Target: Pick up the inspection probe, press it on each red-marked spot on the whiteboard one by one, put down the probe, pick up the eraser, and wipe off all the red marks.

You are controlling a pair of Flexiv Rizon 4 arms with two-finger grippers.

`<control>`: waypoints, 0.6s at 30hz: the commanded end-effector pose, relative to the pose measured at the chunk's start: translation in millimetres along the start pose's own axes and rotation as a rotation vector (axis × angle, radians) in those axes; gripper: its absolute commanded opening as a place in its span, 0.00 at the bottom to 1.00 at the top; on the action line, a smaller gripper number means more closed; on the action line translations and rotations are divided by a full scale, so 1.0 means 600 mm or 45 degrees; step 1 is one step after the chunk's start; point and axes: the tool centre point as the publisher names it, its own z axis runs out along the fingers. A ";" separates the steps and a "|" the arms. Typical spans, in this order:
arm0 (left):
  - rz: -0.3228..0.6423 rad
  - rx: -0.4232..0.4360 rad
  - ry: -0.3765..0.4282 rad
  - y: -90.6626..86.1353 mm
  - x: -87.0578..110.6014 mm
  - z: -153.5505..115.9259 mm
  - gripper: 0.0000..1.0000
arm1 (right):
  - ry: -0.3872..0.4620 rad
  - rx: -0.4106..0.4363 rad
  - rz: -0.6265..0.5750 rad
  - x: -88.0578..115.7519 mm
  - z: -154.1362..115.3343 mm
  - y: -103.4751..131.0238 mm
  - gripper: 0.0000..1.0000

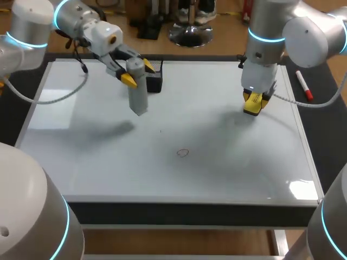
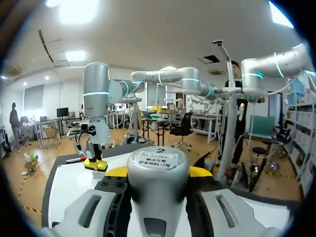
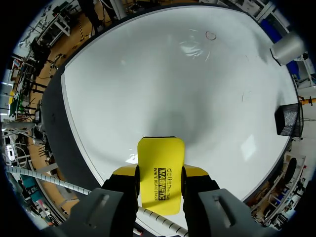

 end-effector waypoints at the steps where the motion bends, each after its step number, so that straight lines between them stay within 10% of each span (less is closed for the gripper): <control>1: -0.003 -0.009 0.001 -0.011 0.001 -0.039 0.00 | 0.002 0.002 -0.002 0.002 -0.002 0.000 0.00; 18: -0.023 -0.005 -0.078 -0.007 -0.008 -0.174 0.00 | 0.002 0.002 -0.002 0.002 -0.002 0.000 0.00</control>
